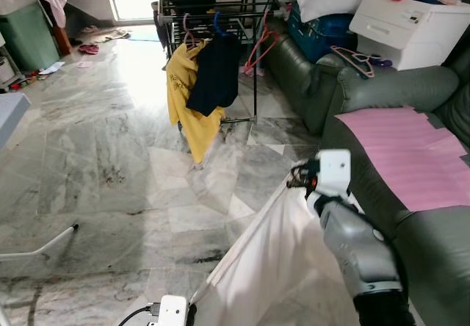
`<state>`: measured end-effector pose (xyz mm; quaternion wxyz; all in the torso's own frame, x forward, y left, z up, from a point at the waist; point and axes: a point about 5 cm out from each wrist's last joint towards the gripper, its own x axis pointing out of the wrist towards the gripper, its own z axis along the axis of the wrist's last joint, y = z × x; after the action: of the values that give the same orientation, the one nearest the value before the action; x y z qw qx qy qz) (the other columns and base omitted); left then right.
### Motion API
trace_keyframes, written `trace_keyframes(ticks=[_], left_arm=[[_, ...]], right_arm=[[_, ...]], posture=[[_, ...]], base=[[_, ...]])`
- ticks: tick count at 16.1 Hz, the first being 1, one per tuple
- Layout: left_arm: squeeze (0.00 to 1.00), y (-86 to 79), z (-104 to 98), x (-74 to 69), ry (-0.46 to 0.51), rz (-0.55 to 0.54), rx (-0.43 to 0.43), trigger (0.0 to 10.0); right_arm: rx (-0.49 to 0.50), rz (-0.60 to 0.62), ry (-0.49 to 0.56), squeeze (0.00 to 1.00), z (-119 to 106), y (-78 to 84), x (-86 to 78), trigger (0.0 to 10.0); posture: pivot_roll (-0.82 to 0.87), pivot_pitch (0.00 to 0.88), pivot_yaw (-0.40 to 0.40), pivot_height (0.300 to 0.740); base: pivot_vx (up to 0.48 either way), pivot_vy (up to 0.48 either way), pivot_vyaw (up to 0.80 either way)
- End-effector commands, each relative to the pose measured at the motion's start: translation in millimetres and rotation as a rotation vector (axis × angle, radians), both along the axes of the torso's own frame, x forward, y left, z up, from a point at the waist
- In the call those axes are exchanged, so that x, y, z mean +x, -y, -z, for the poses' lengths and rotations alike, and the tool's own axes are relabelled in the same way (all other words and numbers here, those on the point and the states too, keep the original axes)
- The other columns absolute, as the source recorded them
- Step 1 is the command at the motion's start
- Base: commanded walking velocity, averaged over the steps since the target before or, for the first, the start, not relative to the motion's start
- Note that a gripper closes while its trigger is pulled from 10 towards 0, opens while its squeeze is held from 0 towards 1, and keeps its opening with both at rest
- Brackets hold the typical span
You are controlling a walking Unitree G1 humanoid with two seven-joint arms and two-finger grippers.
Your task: Hang hanger
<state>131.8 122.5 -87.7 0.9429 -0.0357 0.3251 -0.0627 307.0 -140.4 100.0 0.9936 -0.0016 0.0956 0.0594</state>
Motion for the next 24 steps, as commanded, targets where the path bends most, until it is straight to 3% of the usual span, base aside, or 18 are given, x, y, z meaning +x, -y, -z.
trace_keyframes(ticks=[1,3,4,24], left_arm=[[0.0,-55.6,-182.8,230.5,0.595,-0.142,0.184,10.0],[0.0,-53.2,-155.7,212.0,0.544,-0.098,0.221,10.0],[0.0,-52.8,-147.3,205.2,0.53,-0.099,0.219,10.0],[0.0,-52.8,-147.3,205.2,0.53,-0.099,0.219,10.0]], right_arm=[[-0.026,0.006,0.056,0.0,-6.1,4.3,2.6,0.0],[-0.06,-0.056,-0.048,0.0,24.1,0.1,-4.9,0.0],[-0.085,-0.074,-0.084,0.0,36.9,-1.2,-8.8,7.4],[-0.085,-0.074,-0.084,0.0,36.9,-1.2,-8.8,7.4]], posture=[[-0.15,0.0,0.0,0.74],[-0.14,0.0,0.0,0.74],[-0.12,0.212,0.134,0.74],[-0.12,0.212,0.134,0.74]], base=[[0.0,0.0,0.0],[0.0,0.0,0.0],[0.0,0.0,0.0],[0.0,0.0,0.0]])
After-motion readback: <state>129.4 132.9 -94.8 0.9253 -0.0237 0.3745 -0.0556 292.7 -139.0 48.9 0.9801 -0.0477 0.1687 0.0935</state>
